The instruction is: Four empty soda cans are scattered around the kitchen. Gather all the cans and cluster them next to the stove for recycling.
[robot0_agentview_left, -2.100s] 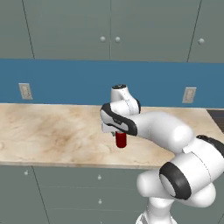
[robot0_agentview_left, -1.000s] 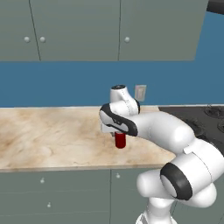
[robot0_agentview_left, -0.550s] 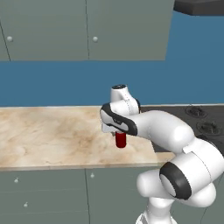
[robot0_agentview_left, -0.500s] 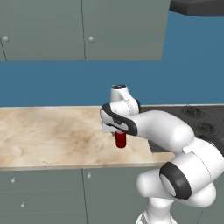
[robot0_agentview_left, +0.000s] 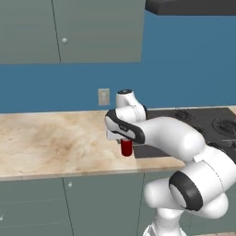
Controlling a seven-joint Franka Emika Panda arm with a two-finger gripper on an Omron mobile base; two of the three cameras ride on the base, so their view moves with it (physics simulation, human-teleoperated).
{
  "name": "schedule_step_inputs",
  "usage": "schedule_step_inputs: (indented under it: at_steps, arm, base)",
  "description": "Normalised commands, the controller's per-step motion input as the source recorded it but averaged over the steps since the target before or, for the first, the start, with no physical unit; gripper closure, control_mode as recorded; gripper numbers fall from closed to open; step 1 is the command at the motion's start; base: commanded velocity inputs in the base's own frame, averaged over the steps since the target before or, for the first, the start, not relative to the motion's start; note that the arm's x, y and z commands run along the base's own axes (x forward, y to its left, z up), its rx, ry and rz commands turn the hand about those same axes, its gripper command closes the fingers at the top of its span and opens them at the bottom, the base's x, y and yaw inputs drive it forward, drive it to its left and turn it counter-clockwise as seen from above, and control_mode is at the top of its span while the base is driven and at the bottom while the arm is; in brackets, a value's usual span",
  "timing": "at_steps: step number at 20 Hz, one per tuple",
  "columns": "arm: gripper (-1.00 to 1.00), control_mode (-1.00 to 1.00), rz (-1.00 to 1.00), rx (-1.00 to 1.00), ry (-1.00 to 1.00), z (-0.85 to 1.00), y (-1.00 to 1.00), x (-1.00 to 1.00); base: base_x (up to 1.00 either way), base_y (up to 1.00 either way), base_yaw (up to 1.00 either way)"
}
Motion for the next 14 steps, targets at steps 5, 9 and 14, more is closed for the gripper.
schedule_step_inputs:
  at_steps: [5,9,14]
  arm:
    - [1.00,1.00,0.00,0.00,0.00,0.00,0.00,0.00]
    - [1.00,1.00,0.00,0.00,0.00,0.00,0.00,0.00]
    - [1.00,1.00,0.00,0.00,0.00,0.00,0.00,0.00]
  base:
    - [-0.28,-0.45,-0.12]
    - [-0.23,-0.56,-0.04]
    - [-0.21,-0.59,-0.04]
